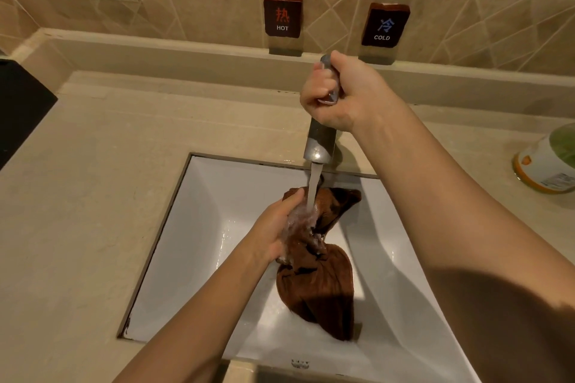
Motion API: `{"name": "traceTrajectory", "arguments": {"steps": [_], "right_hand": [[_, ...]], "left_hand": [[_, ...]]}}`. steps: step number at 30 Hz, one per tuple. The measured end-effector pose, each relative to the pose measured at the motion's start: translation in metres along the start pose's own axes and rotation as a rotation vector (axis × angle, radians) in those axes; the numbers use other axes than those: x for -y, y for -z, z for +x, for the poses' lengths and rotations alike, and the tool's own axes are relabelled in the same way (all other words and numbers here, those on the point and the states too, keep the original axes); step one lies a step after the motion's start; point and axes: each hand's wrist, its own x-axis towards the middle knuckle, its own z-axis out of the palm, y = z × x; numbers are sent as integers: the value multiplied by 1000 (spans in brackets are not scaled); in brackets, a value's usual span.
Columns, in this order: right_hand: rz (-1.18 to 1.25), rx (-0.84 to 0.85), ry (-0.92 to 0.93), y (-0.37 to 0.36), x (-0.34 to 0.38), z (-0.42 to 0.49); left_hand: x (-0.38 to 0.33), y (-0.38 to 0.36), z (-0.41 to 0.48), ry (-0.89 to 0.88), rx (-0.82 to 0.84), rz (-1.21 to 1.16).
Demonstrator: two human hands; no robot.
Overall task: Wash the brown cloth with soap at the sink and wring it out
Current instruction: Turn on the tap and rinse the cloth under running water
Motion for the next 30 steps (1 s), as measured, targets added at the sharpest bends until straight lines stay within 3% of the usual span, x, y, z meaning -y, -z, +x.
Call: {"name": "traceTrajectory", "arguments": {"steps": [3, 5, 8, 10, 13, 15, 18, 21, 24, 26, 28, 30], "right_hand": [[-353, -49, 112, 23, -6, -13], [-645, -235, 378, 53, -25, -25], [-818, -496, 739, 113, -67, -34], [-1117, -420, 678, 148, -89, -22], [-1621, -120, 517, 182, -106, 0], [-1641, -11, 473, 186, -106, 8], [-1463, 68, 339, 189, -102, 10], [-1303, -3, 368, 184, -104, 9], [-1214, -136, 418, 172, -116, 6], [-1315, -168, 426, 160, -128, 7], [-1641, -229, 393, 154, -138, 16], [-1787, -430, 397, 151, -140, 26]], "left_hand": [[2, 1, -2, 0, 8, 0], [3, 1, -5, -5, 15, 3], [2, 3, -5, 10, 66, 18], [1, 4, -6, -31, 97, 66], [1, 6, -7, -140, 66, 169], [-1, 10, -10, -212, 23, 257], [-4, 10, -14, -344, -146, 421], [-2, 11, -6, -531, -380, 748], [5, 6, -1, -507, -410, 777], [13, -5, 2, -441, -411, 679], [22, -17, 5, -374, -432, 547], [32, -23, 9, -377, -433, 518]]}}
